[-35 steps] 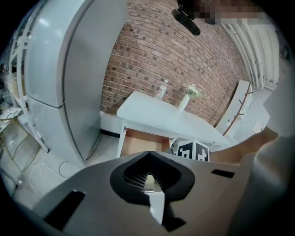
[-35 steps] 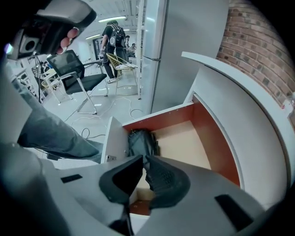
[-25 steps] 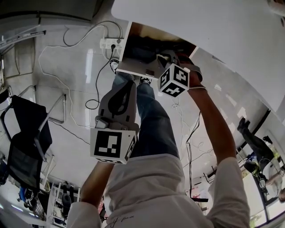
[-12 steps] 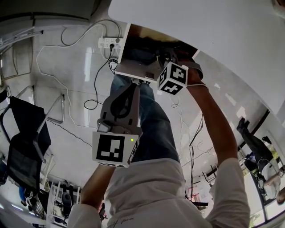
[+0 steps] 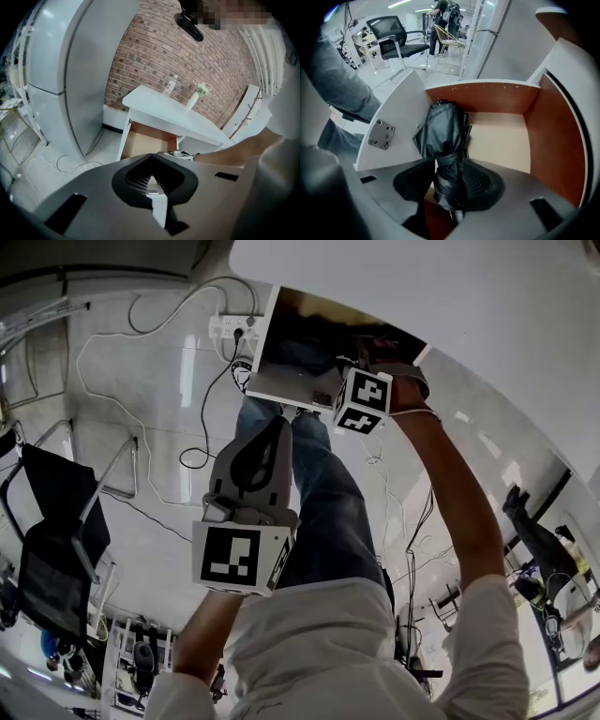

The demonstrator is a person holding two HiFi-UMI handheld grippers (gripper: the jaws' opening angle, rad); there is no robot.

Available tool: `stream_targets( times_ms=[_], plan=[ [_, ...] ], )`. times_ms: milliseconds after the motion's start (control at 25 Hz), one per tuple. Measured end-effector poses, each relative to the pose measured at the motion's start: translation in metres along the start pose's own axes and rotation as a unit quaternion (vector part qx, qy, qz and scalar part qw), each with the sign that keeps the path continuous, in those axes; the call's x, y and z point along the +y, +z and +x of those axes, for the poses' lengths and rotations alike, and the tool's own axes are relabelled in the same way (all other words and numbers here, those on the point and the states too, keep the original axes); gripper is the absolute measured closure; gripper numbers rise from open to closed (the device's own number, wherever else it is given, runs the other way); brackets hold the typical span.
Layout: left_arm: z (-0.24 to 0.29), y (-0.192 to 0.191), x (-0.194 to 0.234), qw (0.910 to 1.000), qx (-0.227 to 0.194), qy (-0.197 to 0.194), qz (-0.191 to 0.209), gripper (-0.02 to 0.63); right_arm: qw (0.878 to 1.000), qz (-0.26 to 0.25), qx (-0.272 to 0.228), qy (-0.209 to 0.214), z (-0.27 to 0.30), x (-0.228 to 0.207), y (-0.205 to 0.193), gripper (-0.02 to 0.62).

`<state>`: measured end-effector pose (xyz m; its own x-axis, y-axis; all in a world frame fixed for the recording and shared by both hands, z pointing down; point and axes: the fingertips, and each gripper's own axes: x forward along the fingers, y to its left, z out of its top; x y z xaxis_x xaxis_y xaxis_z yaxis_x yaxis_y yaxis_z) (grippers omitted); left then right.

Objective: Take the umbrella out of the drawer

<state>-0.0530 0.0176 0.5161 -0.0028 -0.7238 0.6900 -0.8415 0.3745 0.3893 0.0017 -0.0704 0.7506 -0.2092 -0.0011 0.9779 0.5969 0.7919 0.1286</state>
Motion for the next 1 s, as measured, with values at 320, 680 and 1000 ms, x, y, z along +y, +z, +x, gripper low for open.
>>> stream_targets(
  times_ms=[320, 680, 1000],
  plan=[
    [0.004, -0.001, 0.004, 1.0000, -0.001, 0.000, -0.009, 0.589, 0.998, -0.053, 0.032, -0.015, 0.014, -0.004, -0.011, 0.363],
    [0.008, 0.001, 0.012, 0.9998, 0.002, 0.001, -0.018, 0.589, 0.995, -0.084, 0.046, -0.024, 0.028, -0.003, -0.010, 0.305],
    [0.011, 0.003, 0.023, 0.9996, 0.004, 0.008, -0.025, 0.589, 0.991, -0.120, 0.062, -0.016, 0.045, -0.006, -0.008, 0.285]
  ],
)
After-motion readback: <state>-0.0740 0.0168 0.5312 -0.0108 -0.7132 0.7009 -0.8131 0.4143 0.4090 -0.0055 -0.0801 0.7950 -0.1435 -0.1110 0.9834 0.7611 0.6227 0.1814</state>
